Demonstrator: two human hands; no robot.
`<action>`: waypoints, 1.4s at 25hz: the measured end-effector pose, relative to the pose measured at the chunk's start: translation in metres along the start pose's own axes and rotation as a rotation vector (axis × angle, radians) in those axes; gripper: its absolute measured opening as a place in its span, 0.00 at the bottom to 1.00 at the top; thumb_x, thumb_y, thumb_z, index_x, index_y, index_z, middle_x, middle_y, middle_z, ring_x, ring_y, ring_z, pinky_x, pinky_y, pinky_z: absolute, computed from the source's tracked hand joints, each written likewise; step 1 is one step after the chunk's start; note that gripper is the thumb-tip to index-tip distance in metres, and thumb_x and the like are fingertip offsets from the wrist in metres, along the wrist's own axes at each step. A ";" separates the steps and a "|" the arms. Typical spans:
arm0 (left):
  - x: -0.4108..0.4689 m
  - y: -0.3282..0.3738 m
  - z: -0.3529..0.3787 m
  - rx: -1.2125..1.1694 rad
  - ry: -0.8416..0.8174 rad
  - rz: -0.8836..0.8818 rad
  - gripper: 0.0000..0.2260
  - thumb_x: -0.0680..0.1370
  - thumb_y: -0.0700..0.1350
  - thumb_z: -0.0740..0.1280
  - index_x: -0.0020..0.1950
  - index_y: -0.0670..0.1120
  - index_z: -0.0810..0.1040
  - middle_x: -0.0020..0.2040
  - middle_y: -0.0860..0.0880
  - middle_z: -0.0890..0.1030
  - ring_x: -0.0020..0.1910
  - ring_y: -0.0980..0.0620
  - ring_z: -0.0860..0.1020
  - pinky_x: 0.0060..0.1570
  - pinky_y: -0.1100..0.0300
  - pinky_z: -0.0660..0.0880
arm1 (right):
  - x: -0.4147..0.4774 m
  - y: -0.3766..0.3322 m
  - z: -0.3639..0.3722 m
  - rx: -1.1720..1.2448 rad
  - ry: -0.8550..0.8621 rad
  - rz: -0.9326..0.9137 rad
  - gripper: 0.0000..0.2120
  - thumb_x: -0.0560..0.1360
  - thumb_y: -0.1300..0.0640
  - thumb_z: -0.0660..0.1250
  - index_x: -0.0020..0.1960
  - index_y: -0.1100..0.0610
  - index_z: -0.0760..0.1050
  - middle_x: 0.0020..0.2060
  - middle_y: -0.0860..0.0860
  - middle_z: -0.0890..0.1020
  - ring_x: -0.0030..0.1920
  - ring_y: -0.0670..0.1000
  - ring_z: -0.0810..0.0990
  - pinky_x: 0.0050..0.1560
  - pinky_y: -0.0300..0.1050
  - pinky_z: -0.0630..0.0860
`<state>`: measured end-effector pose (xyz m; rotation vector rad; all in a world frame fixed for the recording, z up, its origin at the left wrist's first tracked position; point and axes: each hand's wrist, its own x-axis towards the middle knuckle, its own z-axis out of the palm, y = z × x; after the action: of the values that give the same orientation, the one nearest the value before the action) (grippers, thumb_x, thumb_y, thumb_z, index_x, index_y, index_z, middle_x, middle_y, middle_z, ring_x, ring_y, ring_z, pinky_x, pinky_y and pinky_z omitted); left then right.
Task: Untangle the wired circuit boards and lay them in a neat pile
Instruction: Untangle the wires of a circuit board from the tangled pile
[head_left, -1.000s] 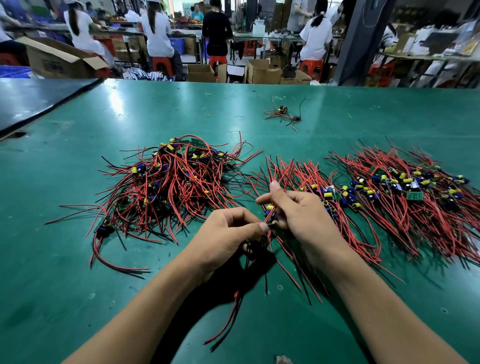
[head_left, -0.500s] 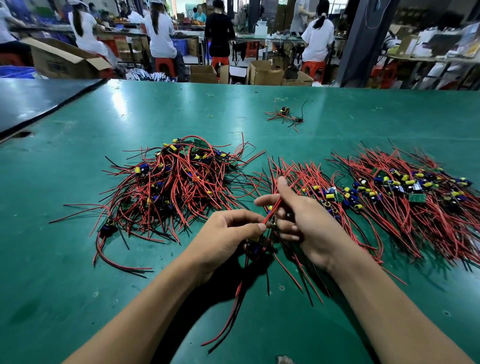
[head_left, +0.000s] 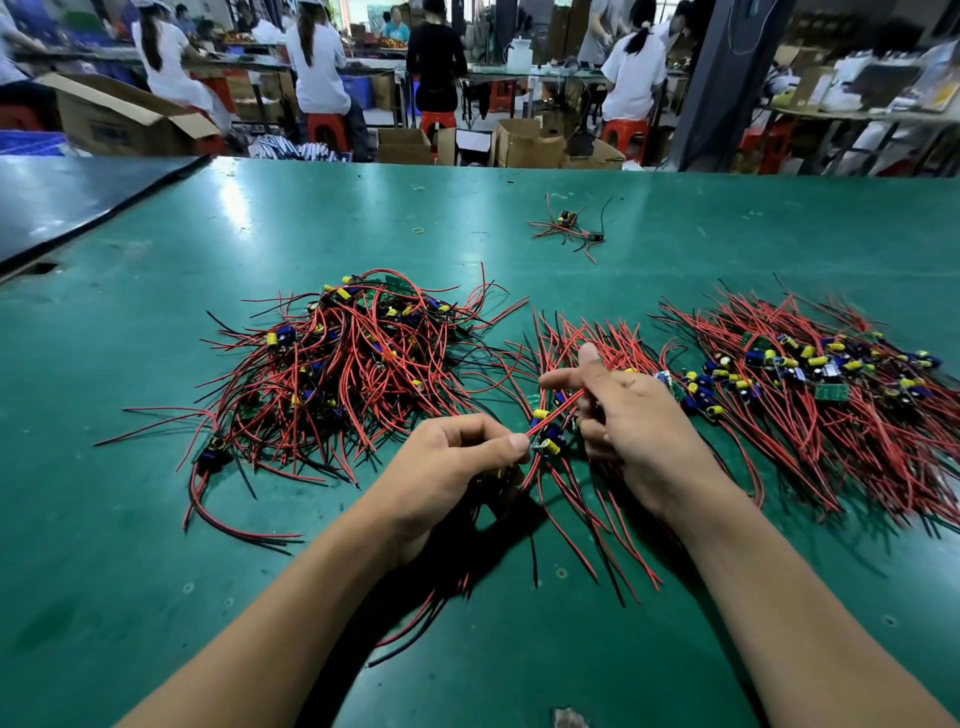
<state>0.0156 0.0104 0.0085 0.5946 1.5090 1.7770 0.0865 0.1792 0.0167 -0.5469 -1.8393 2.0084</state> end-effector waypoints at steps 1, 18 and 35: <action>-0.001 0.001 0.000 -0.002 -0.010 -0.003 0.07 0.74 0.39 0.70 0.42 0.36 0.78 0.30 0.43 0.77 0.29 0.49 0.73 0.31 0.62 0.73 | 0.001 -0.002 -0.001 0.076 -0.003 0.045 0.25 0.82 0.41 0.59 0.43 0.57 0.86 0.28 0.46 0.65 0.23 0.43 0.58 0.21 0.34 0.55; 0.002 -0.001 -0.002 -0.013 0.091 0.004 0.06 0.74 0.41 0.71 0.39 0.38 0.80 0.30 0.42 0.77 0.27 0.50 0.73 0.30 0.62 0.73 | -0.009 0.012 0.025 0.008 -0.116 0.020 0.19 0.76 0.40 0.67 0.48 0.55 0.86 0.24 0.48 0.60 0.23 0.46 0.57 0.23 0.36 0.56; 0.004 -0.003 -0.006 -0.036 0.018 -0.029 0.09 0.70 0.44 0.73 0.42 0.39 0.82 0.32 0.44 0.79 0.30 0.51 0.77 0.32 0.63 0.75 | -0.001 -0.010 0.001 0.519 -0.057 0.254 0.20 0.76 0.41 0.65 0.44 0.58 0.80 0.27 0.46 0.66 0.19 0.41 0.58 0.18 0.33 0.56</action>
<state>0.0096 0.0097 0.0043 0.5368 1.4873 1.7881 0.0863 0.1784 0.0265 -0.5880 -1.2386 2.5664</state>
